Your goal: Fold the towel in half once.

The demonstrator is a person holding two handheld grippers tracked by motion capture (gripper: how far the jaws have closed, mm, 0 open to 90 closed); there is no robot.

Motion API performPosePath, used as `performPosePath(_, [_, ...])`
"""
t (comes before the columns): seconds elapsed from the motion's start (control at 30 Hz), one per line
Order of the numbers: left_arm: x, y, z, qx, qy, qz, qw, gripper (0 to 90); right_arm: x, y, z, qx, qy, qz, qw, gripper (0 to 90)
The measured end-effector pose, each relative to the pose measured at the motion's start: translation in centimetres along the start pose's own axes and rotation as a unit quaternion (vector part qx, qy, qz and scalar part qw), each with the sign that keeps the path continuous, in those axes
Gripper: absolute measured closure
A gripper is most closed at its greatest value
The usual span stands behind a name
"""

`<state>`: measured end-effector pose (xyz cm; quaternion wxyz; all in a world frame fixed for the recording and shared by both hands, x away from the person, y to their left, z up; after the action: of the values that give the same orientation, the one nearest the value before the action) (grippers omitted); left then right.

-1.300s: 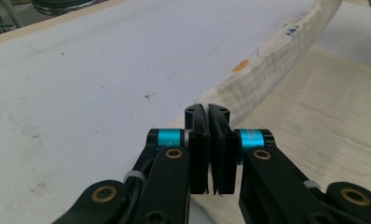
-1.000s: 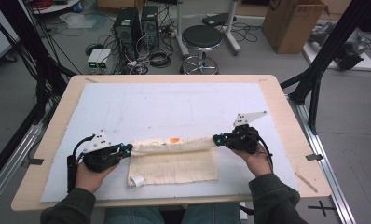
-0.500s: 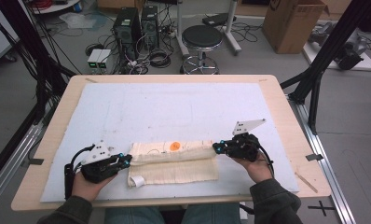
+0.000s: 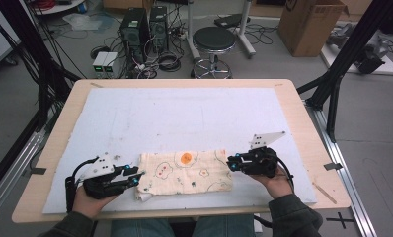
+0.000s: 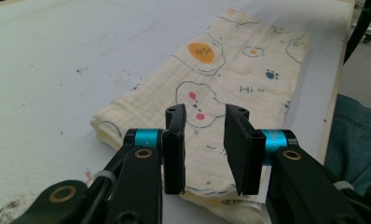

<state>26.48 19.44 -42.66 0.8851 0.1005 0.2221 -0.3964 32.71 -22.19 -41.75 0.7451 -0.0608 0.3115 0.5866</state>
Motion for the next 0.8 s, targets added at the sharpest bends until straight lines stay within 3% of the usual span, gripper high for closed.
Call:
performPosePath(0.3, [1.7,-0.5,-1.2,0.019,0.041,-0.016,0.9988,73.3,2.8,0.8,-1.7,-0.015,0.049,0.030,0.9982,73.2])
performPosePath(0.57, [2.3,-0.3,-2.6,0.030,0.086,-0.015,0.9957,73.3,3.4,1.3,-2.7,-0.028,0.085,0.026,0.9957,75.8])
performPosePath(0.67, [2.3,-0.3,-2.8,0.029,0.090,-0.015,0.9954,73.5,3.6,1.6,-3.2,-0.033,0.103,0.023,0.9938,77.0])
performPosePath(0.8, [2.3,-0.4,-2.8,0.034,0.089,-0.011,0.9954,73.4,3.7,1.9,-3.4,-0.037,0.106,0.016,0.9936,77.0])
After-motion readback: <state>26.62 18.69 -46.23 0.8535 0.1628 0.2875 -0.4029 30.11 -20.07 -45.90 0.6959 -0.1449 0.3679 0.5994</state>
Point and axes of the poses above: each handheld gripper's, and its own axes: x roughly forward along the jaws, z roughly out of its top, y roughly to its left, the point moved 3 cm from there along x, roughly forward along the jaws, and after that the axes turned 7 degrees about z, right-handed, at the moved point
